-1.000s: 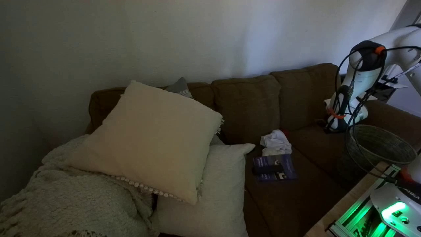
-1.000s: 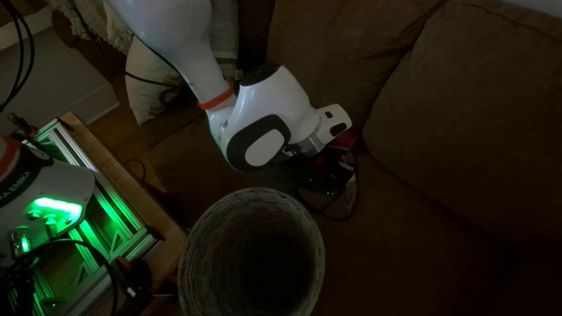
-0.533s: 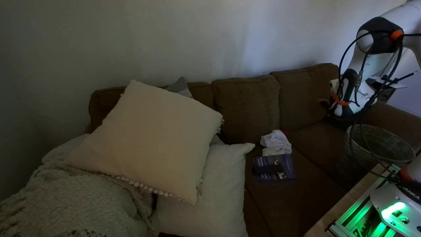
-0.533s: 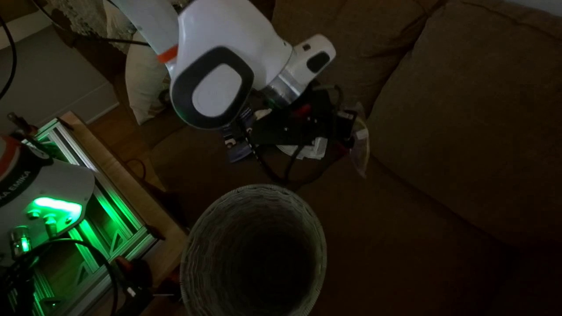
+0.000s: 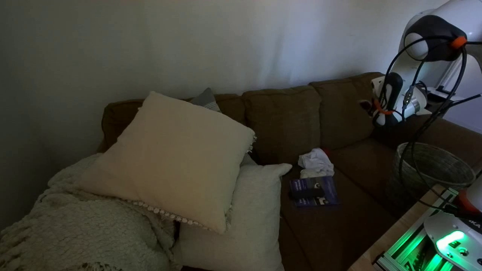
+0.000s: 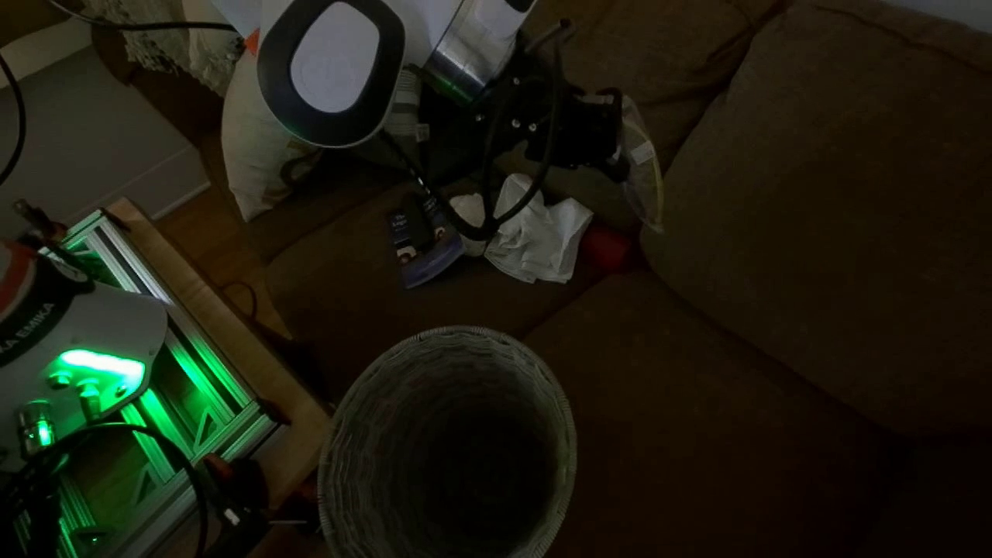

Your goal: Place the glasses on the backrest of the couch

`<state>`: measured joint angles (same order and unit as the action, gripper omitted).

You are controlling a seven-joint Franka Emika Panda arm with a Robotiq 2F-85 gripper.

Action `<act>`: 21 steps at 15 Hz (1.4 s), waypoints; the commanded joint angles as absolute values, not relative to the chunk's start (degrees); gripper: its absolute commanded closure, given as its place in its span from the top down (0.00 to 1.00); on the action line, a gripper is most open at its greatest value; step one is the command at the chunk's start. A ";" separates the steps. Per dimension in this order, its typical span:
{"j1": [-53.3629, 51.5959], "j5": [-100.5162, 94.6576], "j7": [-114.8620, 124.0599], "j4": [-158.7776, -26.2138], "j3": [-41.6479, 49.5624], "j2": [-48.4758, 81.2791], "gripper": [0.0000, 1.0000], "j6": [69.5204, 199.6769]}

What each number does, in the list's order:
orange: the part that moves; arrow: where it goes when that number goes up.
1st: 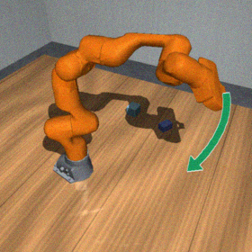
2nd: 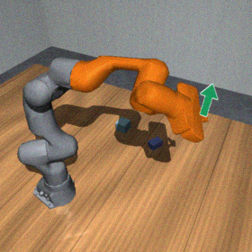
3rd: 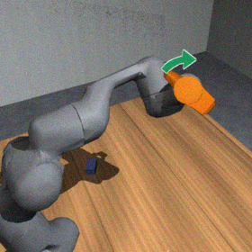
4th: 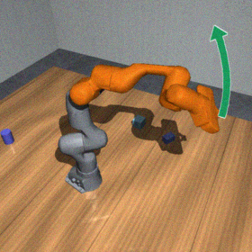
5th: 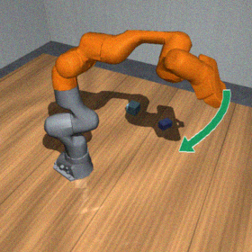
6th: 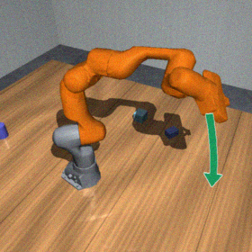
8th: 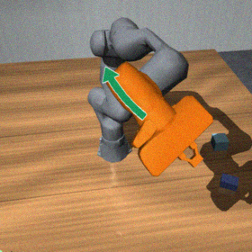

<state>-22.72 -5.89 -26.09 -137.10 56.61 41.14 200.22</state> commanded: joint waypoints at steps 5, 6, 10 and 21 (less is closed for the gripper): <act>-27.97 -2.55 -27.50 -128.27 60.16 48.00 0.00 199.02; -29.30 -3.49 -28.59 -125.67 60.81 47.41 0.00 197.10; -22.66 -12.40 -30.11 -109.34 52.61 46.35 0.00 195.27; -12.57 -16.78 -28.64 -88.36 39.47 54.09 0.00 192.23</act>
<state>-12.73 -17.83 -29.38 -91.28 39.10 50.80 190.36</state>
